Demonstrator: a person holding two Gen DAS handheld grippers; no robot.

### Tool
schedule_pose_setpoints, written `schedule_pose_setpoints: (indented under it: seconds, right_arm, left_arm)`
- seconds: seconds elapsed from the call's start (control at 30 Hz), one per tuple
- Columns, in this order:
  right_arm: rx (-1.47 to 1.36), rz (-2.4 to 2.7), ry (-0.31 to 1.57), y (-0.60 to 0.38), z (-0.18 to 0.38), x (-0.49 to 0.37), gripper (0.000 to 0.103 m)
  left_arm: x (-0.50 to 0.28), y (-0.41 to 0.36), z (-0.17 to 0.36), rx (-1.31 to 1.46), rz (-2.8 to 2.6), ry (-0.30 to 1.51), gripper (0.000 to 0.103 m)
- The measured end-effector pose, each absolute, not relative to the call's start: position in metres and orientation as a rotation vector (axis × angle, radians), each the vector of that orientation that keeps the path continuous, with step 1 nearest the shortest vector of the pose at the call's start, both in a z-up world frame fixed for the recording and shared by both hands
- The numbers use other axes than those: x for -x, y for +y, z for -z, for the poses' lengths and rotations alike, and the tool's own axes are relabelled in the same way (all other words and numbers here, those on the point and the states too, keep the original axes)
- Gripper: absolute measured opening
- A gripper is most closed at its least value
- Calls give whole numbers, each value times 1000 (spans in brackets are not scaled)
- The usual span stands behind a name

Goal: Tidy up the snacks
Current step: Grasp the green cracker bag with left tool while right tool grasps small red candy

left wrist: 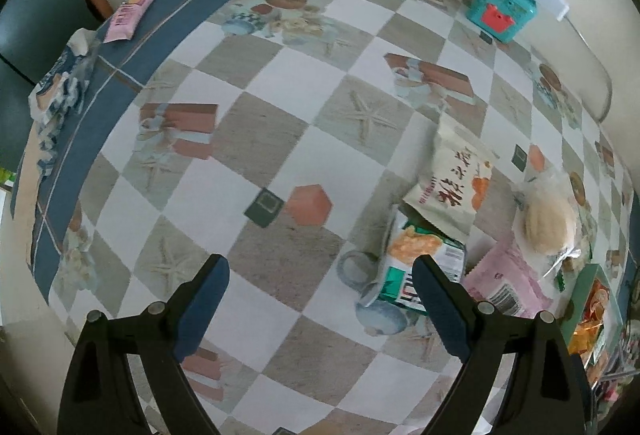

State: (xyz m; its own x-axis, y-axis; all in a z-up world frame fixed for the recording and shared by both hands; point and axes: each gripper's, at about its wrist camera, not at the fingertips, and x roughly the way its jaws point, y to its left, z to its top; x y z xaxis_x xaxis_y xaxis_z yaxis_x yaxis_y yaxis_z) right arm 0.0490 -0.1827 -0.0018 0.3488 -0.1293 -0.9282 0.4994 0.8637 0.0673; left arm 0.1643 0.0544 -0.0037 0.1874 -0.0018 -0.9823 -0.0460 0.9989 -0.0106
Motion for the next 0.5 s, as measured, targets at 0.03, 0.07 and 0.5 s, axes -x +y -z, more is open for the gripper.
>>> schedule_pose_setpoints:
  seconds: [0.03, 0.07, 0.5]
  right_arm:
    - [-371, 413, 1148, -182, 2, -50, 86]
    - [-371, 403, 1147, -182, 3, -52, 86]
    - [-393, 354, 1172, -186, 19, -61, 63]
  left_arm:
    - [-164, 54, 4, 43, -31, 1382, 93]
    - [-165, 52, 5, 46, -28, 1381, 93]
    - [-166, 14, 16, -25, 68, 1395, 93]
